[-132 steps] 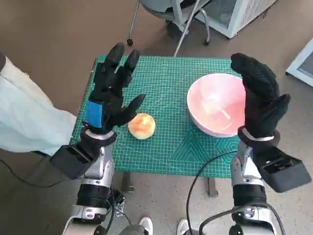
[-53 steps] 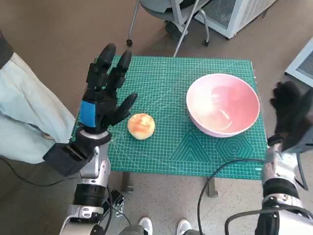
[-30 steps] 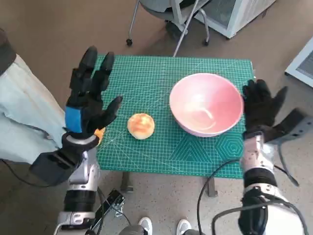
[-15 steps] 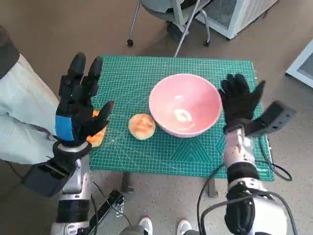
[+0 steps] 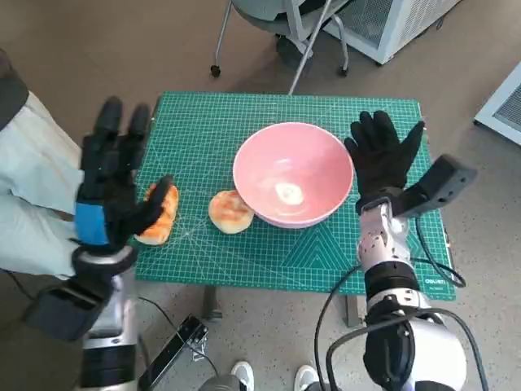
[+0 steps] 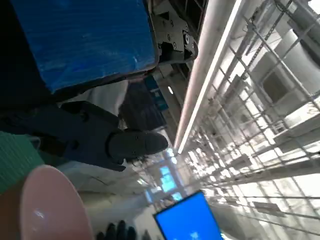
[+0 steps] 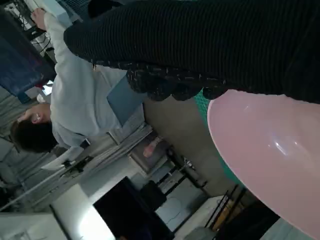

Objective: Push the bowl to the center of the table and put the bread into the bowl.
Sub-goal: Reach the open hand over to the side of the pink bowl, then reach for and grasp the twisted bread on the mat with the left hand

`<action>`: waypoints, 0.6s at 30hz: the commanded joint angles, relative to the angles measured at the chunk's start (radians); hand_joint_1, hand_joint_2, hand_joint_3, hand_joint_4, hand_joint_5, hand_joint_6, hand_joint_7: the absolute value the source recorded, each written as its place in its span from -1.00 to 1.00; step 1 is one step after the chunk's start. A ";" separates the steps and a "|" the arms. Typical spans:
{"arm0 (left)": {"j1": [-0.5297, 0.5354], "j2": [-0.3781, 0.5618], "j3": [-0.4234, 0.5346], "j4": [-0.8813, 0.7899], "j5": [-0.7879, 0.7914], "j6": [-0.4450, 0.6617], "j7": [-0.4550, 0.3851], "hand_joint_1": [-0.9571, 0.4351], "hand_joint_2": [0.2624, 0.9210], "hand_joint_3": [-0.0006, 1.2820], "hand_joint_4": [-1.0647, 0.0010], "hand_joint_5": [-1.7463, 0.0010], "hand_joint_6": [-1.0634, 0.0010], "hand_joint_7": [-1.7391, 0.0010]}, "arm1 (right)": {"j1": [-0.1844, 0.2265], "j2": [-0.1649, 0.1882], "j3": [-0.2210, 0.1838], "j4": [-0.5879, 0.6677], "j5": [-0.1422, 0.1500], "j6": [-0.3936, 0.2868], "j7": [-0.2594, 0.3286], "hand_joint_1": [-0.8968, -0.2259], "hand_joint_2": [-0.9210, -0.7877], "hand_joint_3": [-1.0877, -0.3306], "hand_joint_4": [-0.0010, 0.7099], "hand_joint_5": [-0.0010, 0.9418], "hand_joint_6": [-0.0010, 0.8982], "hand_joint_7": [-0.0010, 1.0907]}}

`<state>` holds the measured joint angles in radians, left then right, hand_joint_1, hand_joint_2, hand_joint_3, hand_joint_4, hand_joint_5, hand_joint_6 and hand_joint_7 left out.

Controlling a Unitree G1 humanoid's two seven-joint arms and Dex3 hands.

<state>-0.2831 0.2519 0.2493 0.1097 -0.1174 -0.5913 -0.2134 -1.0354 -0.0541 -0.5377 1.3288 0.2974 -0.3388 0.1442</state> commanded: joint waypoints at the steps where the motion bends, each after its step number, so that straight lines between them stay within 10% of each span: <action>1: 0.047 0.130 0.071 -0.041 0.141 0.095 0.050 -0.16 1.00 -0.44 0.47 1.00 0.67 0.73 | 0.002 -0.040 0.041 -0.007 -0.052 -0.066 0.004 0.16 -1.00 -0.42 -0.32 -0.98 -0.97 0.44; 11: 0.106 0.323 0.110 -0.075 0.321 0.313 0.054 -0.24 1.00 -0.47 0.48 1.00 0.64 0.73 | 0.005 -0.083 0.098 -0.074 -0.068 -0.334 0.209 0.00 -1.00 -0.25 -0.08 -0.97 -0.68 0.13; 18: 0.093 0.420 0.070 -0.014 0.342 0.388 -0.010 -0.27 1.00 -0.54 0.52 1.00 0.60 0.74 | 0.059 -0.074 0.129 -0.212 0.008 -0.505 0.484 -0.03 -1.00 -0.12 0.04 -0.96 -0.65 0.16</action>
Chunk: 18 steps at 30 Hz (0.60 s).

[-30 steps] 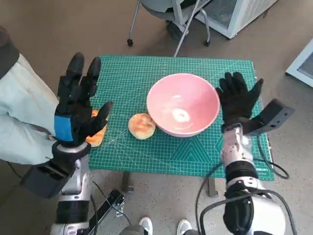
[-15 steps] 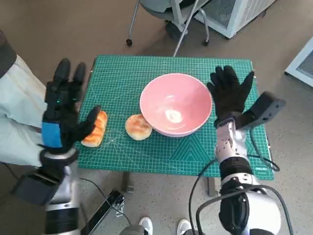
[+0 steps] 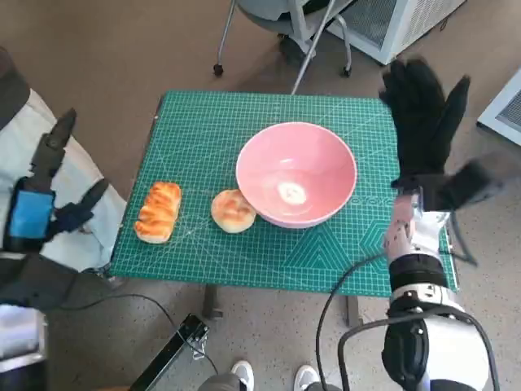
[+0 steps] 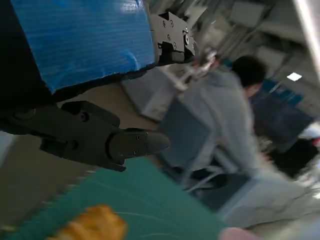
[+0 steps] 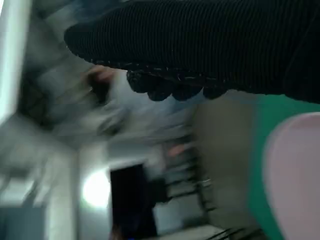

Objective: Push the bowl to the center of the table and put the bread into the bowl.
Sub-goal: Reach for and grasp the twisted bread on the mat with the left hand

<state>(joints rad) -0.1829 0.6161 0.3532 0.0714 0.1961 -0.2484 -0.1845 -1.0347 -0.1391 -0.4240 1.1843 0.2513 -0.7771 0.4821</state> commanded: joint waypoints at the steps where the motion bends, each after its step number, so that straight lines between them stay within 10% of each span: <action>1: -0.008 0.066 -0.042 0.025 0.037 0.058 -0.044 -0.27 1.00 -0.56 0.53 1.00 0.59 0.75 | 0.064 0.013 0.019 -0.084 0.066 -0.076 0.172 -0.06 -1.00 -0.08 0.05 -0.96 -0.65 0.17; 7: -0.030 0.114 -0.118 0.004 0.108 0.209 -0.098 -0.29 1.00 -0.65 0.56 1.00 0.56 0.78 | 0.111 0.020 0.040 -0.189 0.139 -0.131 0.303 -0.15 -1.00 0.03 0.04 -0.98 -0.71 0.26; 18: -0.143 0.103 -0.323 -0.054 0.266 0.628 -0.223 -0.38 1.00 -0.76 0.61 1.00 0.54 0.90 | 0.160 0.012 0.087 -0.258 0.113 -0.241 0.263 -0.16 -1.00 -0.04 0.03 -0.99 -0.82 0.37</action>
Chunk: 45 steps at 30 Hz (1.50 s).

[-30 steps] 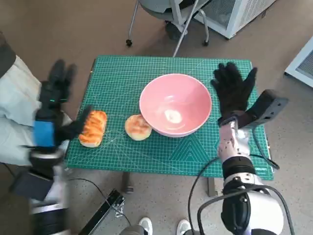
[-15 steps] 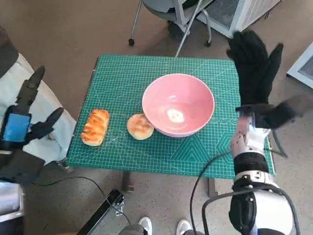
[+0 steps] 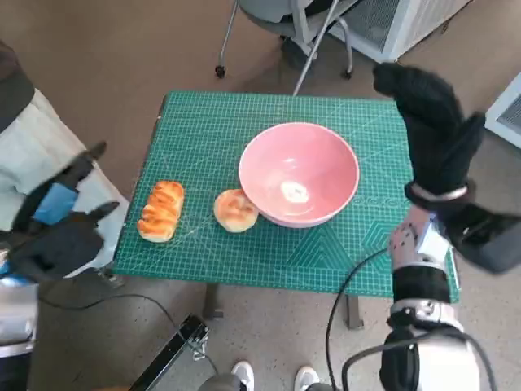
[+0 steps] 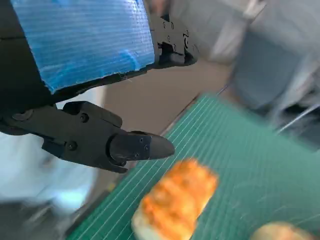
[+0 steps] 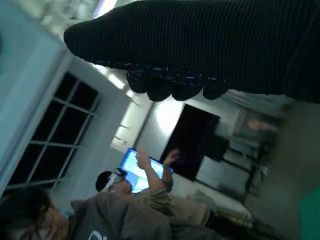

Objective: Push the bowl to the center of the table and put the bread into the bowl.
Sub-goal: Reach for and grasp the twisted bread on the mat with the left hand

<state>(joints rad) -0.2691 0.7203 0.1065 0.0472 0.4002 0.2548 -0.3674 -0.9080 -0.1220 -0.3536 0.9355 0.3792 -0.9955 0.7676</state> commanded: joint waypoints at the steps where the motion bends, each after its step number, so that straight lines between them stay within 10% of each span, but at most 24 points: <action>1: -0.067 -0.003 -0.094 -0.032 0.074 0.152 -0.048 -0.41 1.00 -0.77 0.61 1.00 0.55 0.91 | 0.036 -0.006 0.020 -0.011 -0.017 -0.025 -0.028 -0.16 -1.00 -0.04 0.03 -0.99 -0.82 0.38; 18: -0.132 -0.034 -0.282 -0.041 0.186 0.312 -0.098 -0.64 1.00 -0.59 0.65 1.00 0.58 0.96 | 0.070 -0.014 0.070 -0.040 -0.040 -0.038 -0.097 -0.20 -1.00 -0.06 -0.03 -1.00 -0.84 0.42; 45: -0.164 -0.186 -0.417 0.135 0.224 0.260 0.008 -0.56 1.00 -0.59 0.52 0.96 0.56 0.97 | 0.062 -0.015 0.094 -0.014 -0.025 -0.031 -0.102 -0.14 -1.00 -0.03 -0.03 -0.99 -0.87 0.51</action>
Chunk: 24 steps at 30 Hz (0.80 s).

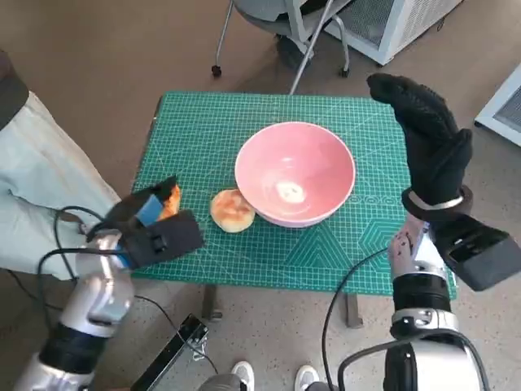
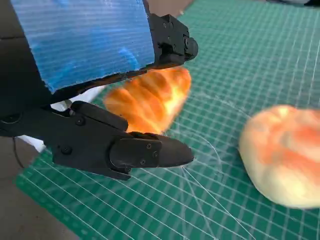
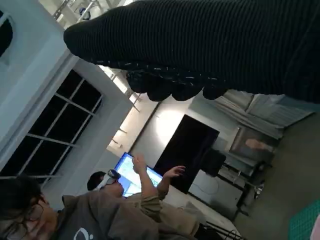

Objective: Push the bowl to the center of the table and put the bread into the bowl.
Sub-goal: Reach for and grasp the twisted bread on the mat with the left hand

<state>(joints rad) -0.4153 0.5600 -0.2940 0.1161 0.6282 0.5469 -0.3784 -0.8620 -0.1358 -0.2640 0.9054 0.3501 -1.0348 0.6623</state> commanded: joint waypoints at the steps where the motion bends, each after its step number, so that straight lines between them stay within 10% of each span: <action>1: -0.021 -0.033 -0.018 0.085 -0.007 -0.041 0.028 -0.56 1.00 -0.59 0.50 0.95 0.56 0.97 | 0.016 -0.001 0.005 0.017 0.004 0.009 0.004 -0.14 -1.00 -0.03 -0.03 -0.99 -0.87 0.51; 11: -0.054 -0.071 -0.009 0.280 -0.026 -0.173 0.152 -0.16 1.00 -0.81 0.04 0.82 0.23 0.88 | 0.021 0.001 0.007 0.013 0.007 0.013 0.003 -0.10 -1.00 -0.02 -0.04 -1.00 -0.89 0.53; 14: -0.064 -0.062 0.008 0.343 -0.034 -0.256 0.223 0.32 1.00 -0.83 -0.04 0.16 -0.03 0.71 | 0.023 0.000 0.007 0.011 0.011 0.013 0.006 -0.10 -1.00 -0.01 -0.04 -1.00 -0.89 0.53; 17: -0.063 -0.046 0.033 0.357 -0.044 -0.328 0.283 0.36 0.96 -0.80 -0.14 -0.28 -0.13 0.05 | 0.025 0.000 0.007 0.009 0.013 0.013 0.007 -0.10 -1.00 -0.01 -0.04 -1.00 -0.89 0.54; 24: -0.078 -0.017 0.094 0.337 -0.069 -0.415 0.357 0.38 0.88 -0.79 -0.26 -0.46 -0.25 -0.16 | 0.026 0.000 0.009 0.005 0.015 0.012 0.007 -0.11 -1.00 0.00 -0.04 -1.00 -0.90 0.54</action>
<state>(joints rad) -0.4926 0.5247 -0.2263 0.4522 0.5779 0.1659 -0.0461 -0.8604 -0.1365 -0.2576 0.9103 0.3561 -1.0321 0.6626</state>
